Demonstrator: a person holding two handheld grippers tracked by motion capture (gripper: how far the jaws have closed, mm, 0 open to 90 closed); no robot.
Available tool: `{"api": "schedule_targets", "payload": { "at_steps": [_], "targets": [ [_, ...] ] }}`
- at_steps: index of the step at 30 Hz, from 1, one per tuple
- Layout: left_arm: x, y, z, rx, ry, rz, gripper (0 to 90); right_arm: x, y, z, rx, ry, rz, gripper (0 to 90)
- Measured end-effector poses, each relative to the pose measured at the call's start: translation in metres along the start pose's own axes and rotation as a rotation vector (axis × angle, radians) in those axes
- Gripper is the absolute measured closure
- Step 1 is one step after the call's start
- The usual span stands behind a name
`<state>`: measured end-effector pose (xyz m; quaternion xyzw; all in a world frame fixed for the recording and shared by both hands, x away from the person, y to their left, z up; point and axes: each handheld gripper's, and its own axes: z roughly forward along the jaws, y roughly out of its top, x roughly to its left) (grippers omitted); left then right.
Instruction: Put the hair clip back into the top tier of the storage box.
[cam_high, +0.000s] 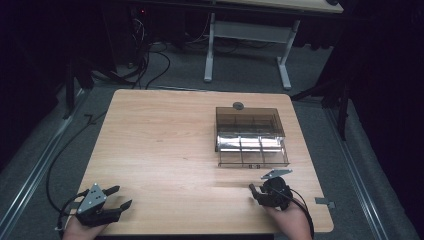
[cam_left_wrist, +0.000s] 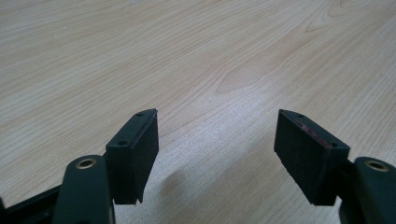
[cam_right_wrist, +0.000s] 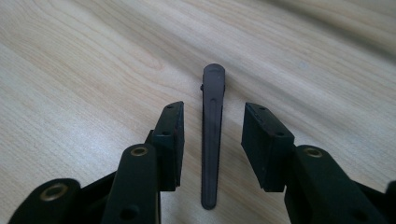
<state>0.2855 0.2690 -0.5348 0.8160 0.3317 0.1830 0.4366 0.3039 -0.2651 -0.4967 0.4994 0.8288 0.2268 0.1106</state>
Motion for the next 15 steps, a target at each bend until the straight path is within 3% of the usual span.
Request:
{"api": "schedule_targets", "payload": {
  "at_steps": [8, 15],
  "targets": [
    [0.000, 0.000, -0.001, 0.004, -0.007, 0.007, 31.1, 0.003, 0.013, 0.004, 0.111, -0.004, -0.032, 59.0],
    [0.000, 0.000, -0.001, 0.001, -0.009, 0.007, 31.1, 0.002, 0.020, 0.006, 0.174, 0.002, -0.024, 58.4]
  ]
}}
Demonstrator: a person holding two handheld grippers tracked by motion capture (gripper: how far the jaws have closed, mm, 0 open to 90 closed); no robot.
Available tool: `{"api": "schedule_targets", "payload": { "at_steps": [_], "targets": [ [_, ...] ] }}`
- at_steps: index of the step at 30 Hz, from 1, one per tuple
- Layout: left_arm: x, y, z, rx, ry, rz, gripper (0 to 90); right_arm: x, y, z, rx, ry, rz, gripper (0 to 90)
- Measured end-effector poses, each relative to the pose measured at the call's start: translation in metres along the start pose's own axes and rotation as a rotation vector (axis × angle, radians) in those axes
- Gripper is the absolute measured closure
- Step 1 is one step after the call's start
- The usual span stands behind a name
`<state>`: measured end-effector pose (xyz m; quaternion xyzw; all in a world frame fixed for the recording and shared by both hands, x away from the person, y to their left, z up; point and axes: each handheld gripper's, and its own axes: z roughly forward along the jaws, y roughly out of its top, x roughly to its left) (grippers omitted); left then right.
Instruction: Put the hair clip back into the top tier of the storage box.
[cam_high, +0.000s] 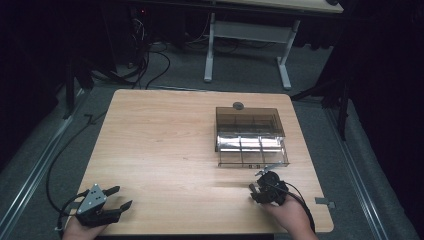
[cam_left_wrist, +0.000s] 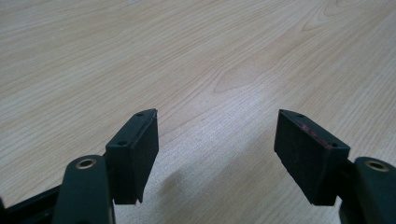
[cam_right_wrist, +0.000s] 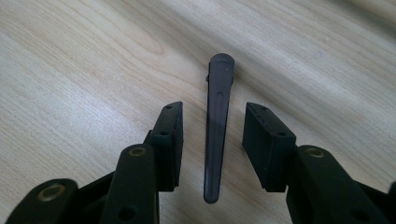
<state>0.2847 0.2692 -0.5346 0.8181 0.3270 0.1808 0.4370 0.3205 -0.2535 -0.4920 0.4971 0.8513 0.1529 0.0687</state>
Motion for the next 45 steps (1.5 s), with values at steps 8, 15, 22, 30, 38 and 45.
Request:
{"api": "schedule_targets", "payload": {
  "at_steps": [8, 15, 22, 30, 38, 45],
  "targets": [
    [0.000, 0.000, 0.000, 0.003, 0.002, 0.004, 31.1, 0.001, 0.007, 0.002, 0.065, -0.005, -0.026, 57.2],
    [0.000, 0.000, 0.000, 0.004, 0.000, 0.007, 31.1, 0.001, 0.017, 0.003, 0.129, 0.010, -0.046, 58.1],
    [0.000, 0.000, 0.000, 0.002, -0.004, 0.008, 31.1, -0.001, 0.030, 0.005, 0.196, 0.020, -0.065, 59.9],
    [0.000, 0.000, 0.000, 0.005, -0.006, 0.013, 31.1, -0.002, 0.041, 0.007, 0.244, 0.016, -0.074, 64.2],
    [-0.001, 0.000, 0.000, 0.004, -0.008, 0.013, 31.1, -0.002, 0.049, 0.011, 0.268, 0.001, -0.054, 70.4],
    [-0.001, 0.000, 0.000, 0.004, -0.011, 0.016, 31.1, -0.001, 0.050, 0.013, 0.281, -0.014, -0.073, 75.1]
  ]
}}
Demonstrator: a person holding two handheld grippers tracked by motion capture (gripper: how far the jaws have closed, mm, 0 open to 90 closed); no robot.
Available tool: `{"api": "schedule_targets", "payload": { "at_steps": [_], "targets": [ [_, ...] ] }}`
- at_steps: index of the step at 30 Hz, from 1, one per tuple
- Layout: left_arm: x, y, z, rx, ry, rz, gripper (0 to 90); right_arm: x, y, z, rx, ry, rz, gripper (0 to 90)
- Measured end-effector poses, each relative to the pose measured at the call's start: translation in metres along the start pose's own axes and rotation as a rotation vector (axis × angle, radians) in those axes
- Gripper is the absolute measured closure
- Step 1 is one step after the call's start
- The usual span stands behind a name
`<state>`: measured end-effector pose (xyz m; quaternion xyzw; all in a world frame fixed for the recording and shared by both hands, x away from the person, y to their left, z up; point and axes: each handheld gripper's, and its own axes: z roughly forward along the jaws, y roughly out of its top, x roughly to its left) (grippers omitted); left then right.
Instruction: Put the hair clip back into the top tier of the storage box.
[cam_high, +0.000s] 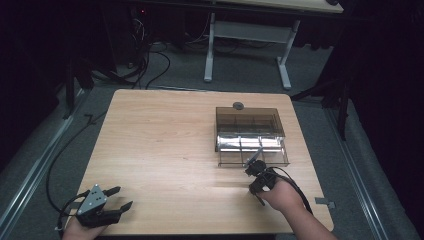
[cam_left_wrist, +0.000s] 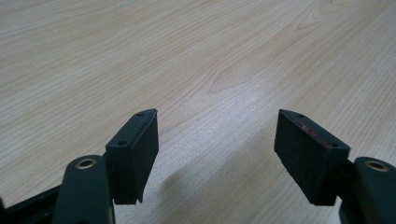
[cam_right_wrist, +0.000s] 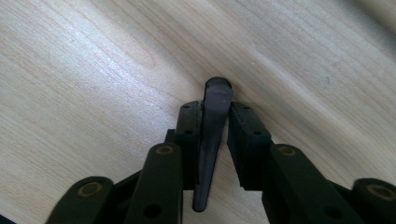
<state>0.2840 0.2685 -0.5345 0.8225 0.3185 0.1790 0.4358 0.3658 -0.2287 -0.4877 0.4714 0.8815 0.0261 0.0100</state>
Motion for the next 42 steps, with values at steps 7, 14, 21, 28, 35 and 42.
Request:
{"api": "schedule_targets", "payload": {
  "at_steps": [7, 14, 21, 28, 35, 42],
  "targets": [
    [0.000, 0.000, 0.000, -0.002, 0.000, 0.001, 31.1, 0.001, 0.000, 0.000, 0.006, -0.007, -0.011, 77.5],
    [0.000, 0.000, 0.000, -0.001, -0.001, 0.003, 31.1, 0.002, 0.001, -0.005, 0.004, 0.006, -0.013, 77.6],
    [0.000, 0.000, 0.000, 0.003, -0.003, 0.006, 31.1, 0.001, 0.002, -0.012, -0.011, 0.004, -0.029, 77.6],
    [0.000, 0.000, 0.000, 0.004, -0.004, 0.008, 31.1, 0.001, 0.000, -0.019, -0.020, 0.019, -0.028, 77.6],
    [0.000, 0.000, 0.000, 0.004, -0.003, 0.007, 31.1, 0.001, -0.001, -0.029, -0.017, 0.032, -0.028, 77.6],
    [0.000, 0.000, 0.000, 0.005, -0.005, 0.007, 31.1, -0.001, -0.002, -0.041, -0.018, 0.043, -0.036, 77.6]
  ]
}}
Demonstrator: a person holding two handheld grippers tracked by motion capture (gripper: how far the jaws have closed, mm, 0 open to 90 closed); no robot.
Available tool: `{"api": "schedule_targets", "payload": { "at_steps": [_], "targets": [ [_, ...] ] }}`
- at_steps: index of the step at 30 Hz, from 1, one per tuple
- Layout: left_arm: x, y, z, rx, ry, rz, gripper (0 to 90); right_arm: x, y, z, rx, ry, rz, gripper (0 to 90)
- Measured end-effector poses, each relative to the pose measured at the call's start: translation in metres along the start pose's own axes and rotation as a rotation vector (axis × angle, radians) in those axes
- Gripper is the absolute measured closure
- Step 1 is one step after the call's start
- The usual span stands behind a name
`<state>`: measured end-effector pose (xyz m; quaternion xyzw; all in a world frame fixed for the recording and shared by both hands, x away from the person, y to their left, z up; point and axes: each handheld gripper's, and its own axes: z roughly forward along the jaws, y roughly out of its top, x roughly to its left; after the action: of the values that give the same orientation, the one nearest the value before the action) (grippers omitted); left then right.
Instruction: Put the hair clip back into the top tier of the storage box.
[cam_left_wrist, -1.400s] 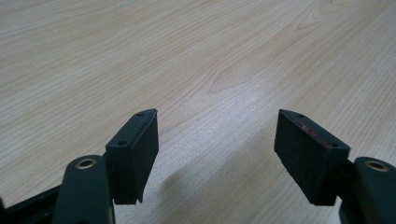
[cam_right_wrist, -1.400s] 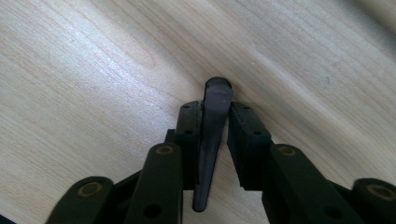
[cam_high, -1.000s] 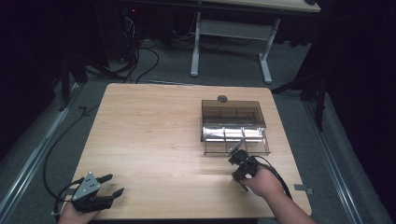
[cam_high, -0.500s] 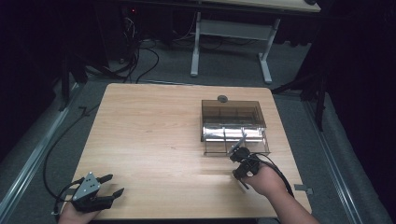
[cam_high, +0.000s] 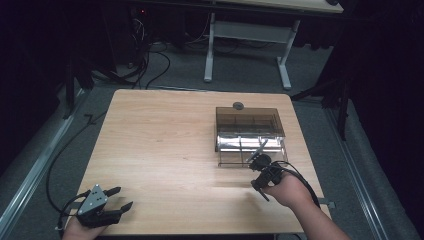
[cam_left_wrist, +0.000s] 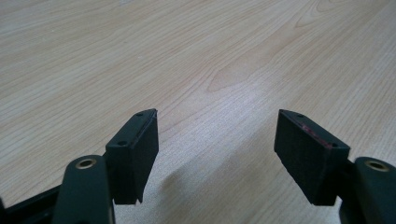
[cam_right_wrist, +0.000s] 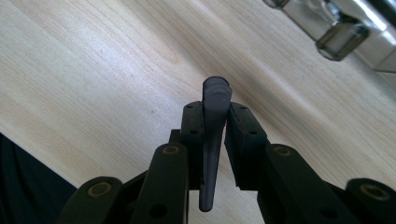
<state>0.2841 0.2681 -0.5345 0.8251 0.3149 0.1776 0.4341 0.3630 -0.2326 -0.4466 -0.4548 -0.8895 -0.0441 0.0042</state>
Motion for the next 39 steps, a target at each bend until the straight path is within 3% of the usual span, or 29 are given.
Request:
{"api": "schedule_targets", "payload": {
  "at_steps": [22, 24, 25, 34, 39],
  "targets": [
    [0.000, 0.000, 0.000, 0.000, 0.001, -0.004, 31.1, -0.007, 0.008, -0.040, -0.010, -0.017, -0.014, 77.5],
    [0.000, 0.000, 0.000, 0.000, 0.001, -0.004, 31.1, -0.006, 0.008, -0.044, 0.004, -0.020, 0.017, 77.5],
    [0.000, 0.000, 0.000, -0.003, 0.002, -0.004, 31.1, -0.009, 0.010, -0.046, -0.011, -0.021, -0.013, 77.5],
    [0.000, 0.000, 0.000, -0.005, 0.002, -0.007, 31.1, -0.016, 0.016, -0.061, -0.015, -0.024, -0.007, 77.5],
    [0.000, 0.000, 0.000, 0.003, 0.000, -0.006, 31.0, -0.021, 0.024, -0.066, -0.022, -0.034, -0.029, 77.5]
  ]
}}
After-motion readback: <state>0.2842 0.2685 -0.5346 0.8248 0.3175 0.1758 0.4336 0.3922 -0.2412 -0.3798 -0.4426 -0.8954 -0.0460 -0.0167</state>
